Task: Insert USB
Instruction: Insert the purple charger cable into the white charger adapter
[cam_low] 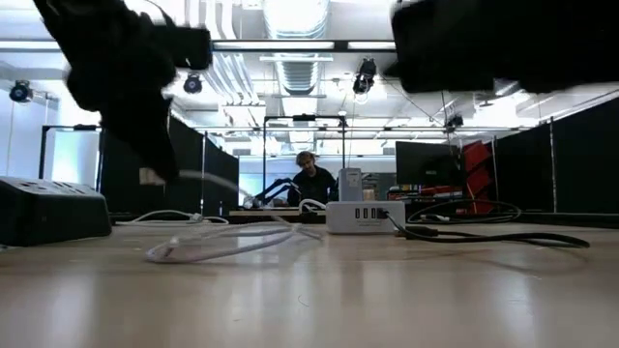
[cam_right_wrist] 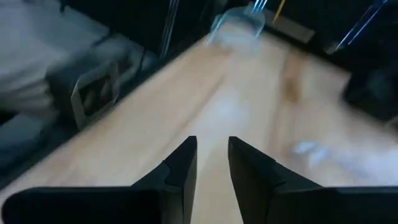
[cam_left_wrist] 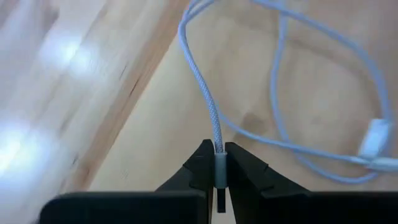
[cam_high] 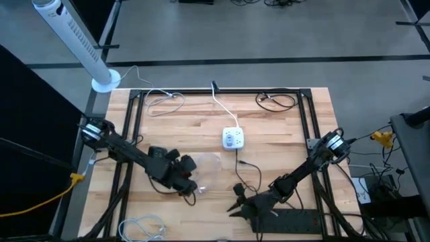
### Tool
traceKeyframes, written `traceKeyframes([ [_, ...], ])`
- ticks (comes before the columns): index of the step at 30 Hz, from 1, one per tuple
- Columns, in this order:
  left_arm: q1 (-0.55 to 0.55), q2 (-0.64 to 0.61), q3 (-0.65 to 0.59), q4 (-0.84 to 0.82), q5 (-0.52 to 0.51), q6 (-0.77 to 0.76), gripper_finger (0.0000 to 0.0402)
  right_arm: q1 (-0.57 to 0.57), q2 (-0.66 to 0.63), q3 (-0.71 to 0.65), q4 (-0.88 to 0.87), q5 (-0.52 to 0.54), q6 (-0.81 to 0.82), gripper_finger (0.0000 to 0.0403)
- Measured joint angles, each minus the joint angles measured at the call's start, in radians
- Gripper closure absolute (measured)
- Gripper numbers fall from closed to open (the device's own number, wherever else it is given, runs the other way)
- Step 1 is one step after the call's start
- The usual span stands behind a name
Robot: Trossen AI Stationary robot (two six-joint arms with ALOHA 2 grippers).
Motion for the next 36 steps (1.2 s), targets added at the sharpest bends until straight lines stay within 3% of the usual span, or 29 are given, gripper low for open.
traceKeyframes([
  [6,-0.094,0.001,0.002,0.101,-0.067,0.143,0.0384,-0.1,-0.099,0.011,0.036,-0.009,-0.058,0.0277],
  [11,-0.14,0.001,0.002,0.186,-0.097,0.202,0.0384,-0.209,-0.083,0.062,-0.022,-0.141,-0.063,0.0234],
  [15,-0.144,0.001,0.002,0.246,-0.098,0.247,0.0384,-0.26,-0.047,0.112,-0.101,-0.151,-0.088,0.0217],
  [36,-0.144,0.023,0.002,0.311,-0.098,0.308,0.0384,-0.318,0.087,0.227,-0.175,-0.11,0.009,0.0291],
])
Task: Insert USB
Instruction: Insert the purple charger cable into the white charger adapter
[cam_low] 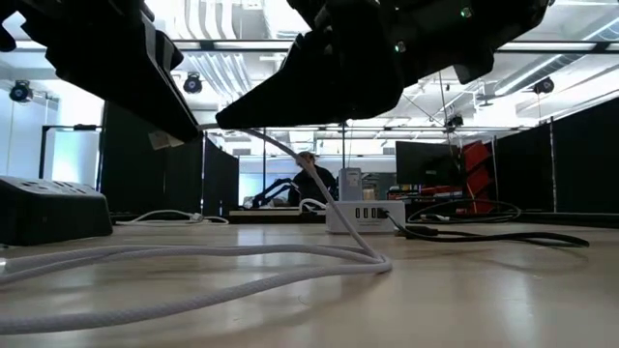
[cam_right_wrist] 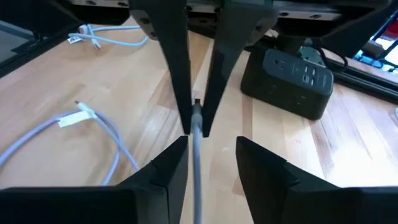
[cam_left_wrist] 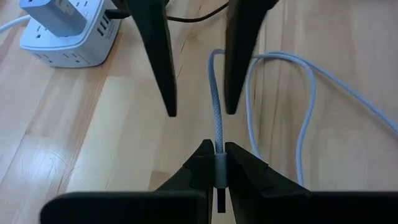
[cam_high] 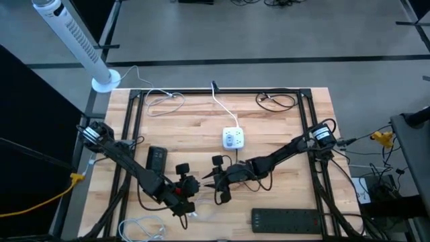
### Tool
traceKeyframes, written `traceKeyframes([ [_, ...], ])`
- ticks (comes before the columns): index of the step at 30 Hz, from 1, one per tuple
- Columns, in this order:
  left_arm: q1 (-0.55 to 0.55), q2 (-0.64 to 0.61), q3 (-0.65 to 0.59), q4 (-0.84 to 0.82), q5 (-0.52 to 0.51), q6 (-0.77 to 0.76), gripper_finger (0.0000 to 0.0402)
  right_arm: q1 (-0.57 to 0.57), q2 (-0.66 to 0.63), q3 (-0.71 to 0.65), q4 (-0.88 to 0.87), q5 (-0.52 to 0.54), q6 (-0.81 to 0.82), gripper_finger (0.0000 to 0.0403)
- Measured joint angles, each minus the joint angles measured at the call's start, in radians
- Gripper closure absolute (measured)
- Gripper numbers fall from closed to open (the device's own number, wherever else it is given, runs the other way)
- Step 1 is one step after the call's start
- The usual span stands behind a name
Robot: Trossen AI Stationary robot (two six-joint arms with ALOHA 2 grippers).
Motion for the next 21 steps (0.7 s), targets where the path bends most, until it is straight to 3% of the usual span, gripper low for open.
traceKeyframes([
  [9,0.0,0.0,0.0,-0.001,-0.001,0.003,0.0384,0.0,0.027,0.003,0.001,-0.059,0.028,0.037],
  [21,0.0,0.0,0.0,-0.003,-0.007,0.003,0.0384,0.0,0.048,0.003,0.032,-0.059,0.012,0.0356],
])
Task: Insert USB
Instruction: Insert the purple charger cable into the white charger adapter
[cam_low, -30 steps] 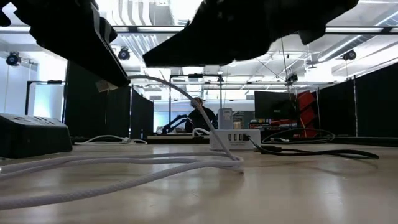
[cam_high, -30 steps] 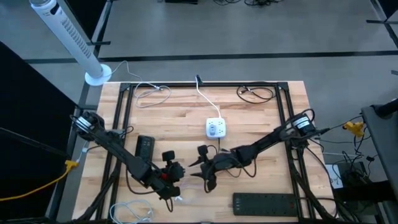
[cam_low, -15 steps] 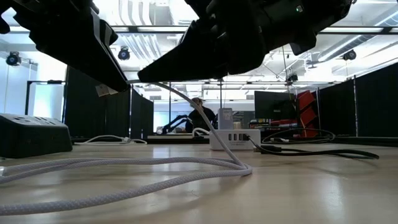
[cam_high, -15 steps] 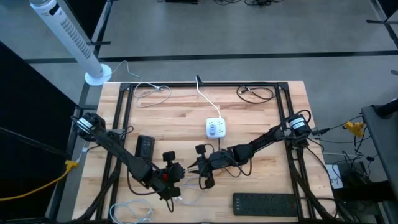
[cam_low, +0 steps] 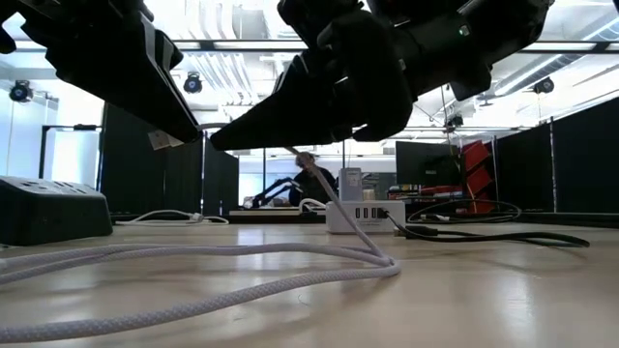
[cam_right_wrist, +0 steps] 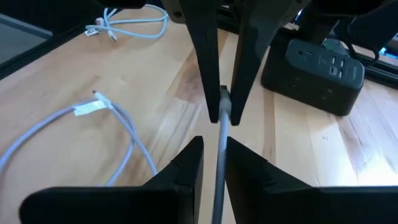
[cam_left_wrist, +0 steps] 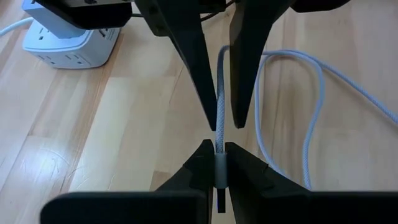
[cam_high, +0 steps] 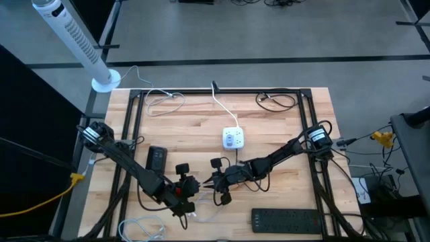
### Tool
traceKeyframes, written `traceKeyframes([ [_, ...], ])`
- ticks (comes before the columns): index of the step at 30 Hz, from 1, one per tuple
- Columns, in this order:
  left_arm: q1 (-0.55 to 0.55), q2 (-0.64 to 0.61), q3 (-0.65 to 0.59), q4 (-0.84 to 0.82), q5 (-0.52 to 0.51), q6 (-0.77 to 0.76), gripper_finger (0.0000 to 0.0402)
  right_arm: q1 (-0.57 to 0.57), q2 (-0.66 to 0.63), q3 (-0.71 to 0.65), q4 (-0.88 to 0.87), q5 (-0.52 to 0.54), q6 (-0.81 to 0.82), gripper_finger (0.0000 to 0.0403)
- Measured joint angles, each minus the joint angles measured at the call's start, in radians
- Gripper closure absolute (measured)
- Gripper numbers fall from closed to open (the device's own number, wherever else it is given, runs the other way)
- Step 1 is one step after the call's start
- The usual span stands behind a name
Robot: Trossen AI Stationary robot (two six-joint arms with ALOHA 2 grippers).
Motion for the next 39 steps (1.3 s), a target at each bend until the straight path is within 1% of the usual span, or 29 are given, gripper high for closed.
traceKeyframes([
  [8,0.0,0.0,0.0,0.0,0.0,0.0,0.0384,0.001,0.0,0.0,0.022,-0.002,0.0,0.0314],
  [11,0.0,0.0,0.0,0.0,0.0,-0.003,0.0384,0.0,0.0,0.0,0.025,-0.002,0.013,0.0308],
  [13,0.0,0.0,0.0,0.0,0.0,-0.003,0.0384,0.002,0.0,0.0,0.021,-0.002,0.013,0.0317],
  [14,0.0,0.0,0.0,0.0,0.0,-0.003,0.0384,0.003,0.0,0.0,0.022,-0.002,0.006,0.0328],
  [17,0.0,0.0,0.0,0.001,0.001,-0.009,0.0384,0.011,0.0,0.0,0.024,0.006,-0.024,0.038],
  [18,0.0,0.0,0.0,0.004,0.002,-0.011,0.0384,0.015,0.0,0.0,0.027,0.01,-0.036,0.0391],
  [24,-0.001,0.0,0.0,-0.001,0.017,-0.013,0.0383,0.033,-0.001,0.0,0.036,0.061,-0.07,0.04],
  [26,0.0,0.0,0.002,-0.007,0.029,-0.024,0.037,0.034,-0.008,0.0,0.018,0.065,-0.072,0.0401],
  [30,-0.004,0.0,-0.001,-0.058,0.06,-0.052,0.0316,0.036,-0.022,0.0,-0.018,0.06,-0.073,0.0402],
  [34,-0.008,0.001,0.0,-0.098,0.067,-0.083,0.0268,0.038,-0.028,0.0,-0.033,0.061,-0.075,0.0402],
  [36,-0.01,0.002,0.0,-0.105,0.062,-0.095,0.0252,0.038,-0.03,0.0,-0.03,0.062,-0.077,0.0402],
  [39,-0.013,0.002,0.0,-0.107,0.061,-0.098,0.0243,0.038,-0.03,0.0,-0.032,0.062,-0.08,0.0402],
])
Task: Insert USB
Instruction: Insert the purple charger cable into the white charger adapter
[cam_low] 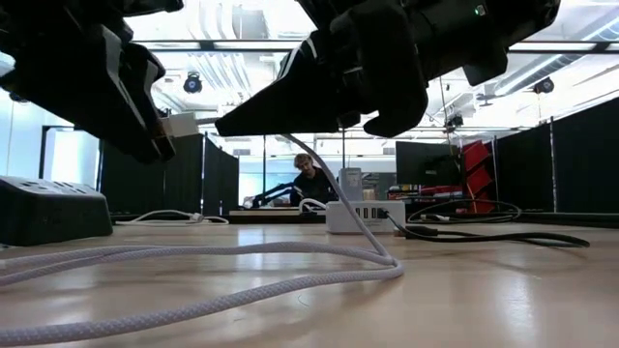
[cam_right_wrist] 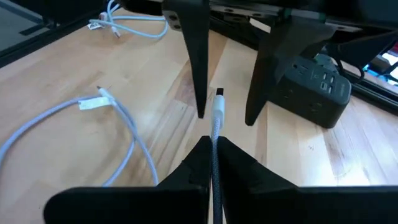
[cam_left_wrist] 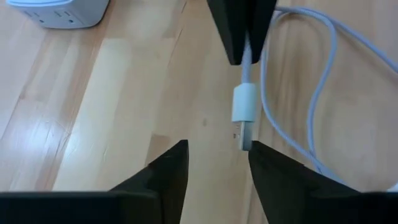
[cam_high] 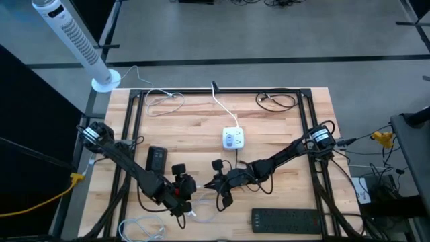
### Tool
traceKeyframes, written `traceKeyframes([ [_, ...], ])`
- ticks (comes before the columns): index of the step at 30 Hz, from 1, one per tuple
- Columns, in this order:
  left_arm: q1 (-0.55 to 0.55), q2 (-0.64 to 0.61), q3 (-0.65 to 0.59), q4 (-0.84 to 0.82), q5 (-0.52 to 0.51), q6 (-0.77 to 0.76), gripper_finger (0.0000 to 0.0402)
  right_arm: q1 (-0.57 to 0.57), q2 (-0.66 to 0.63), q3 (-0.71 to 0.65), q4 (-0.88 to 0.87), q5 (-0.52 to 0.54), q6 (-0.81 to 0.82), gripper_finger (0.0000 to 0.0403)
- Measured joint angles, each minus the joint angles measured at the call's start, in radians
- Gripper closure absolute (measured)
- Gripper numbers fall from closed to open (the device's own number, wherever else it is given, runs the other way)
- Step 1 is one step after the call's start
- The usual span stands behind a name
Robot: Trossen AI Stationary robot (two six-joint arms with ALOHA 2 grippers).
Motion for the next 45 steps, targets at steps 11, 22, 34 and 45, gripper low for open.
traceKeyframes([
  [11,-0.002,0.0,0.0,0.006,0.0,-0.011,0.0308,0.0,0.0,0.0,-0.032,0.001,0.0,0.0403],
  [22,-0.003,0.0,0.0,0.014,0.0,-0.011,0.033,0.0,0.0,0.0,-0.037,0.002,0.008,0.0403],
  [34,-0.003,0.0,0.0,0.014,-0.019,0.006,0.0294,0.0,0.0,0.0,-0.037,0.002,0.016,0.0403],
  [45,-0.003,0.0,0.0,0.025,-0.034,0.028,0.0397,-0.002,0.0,0.0,-0.049,0.001,0.016,0.0403],
])
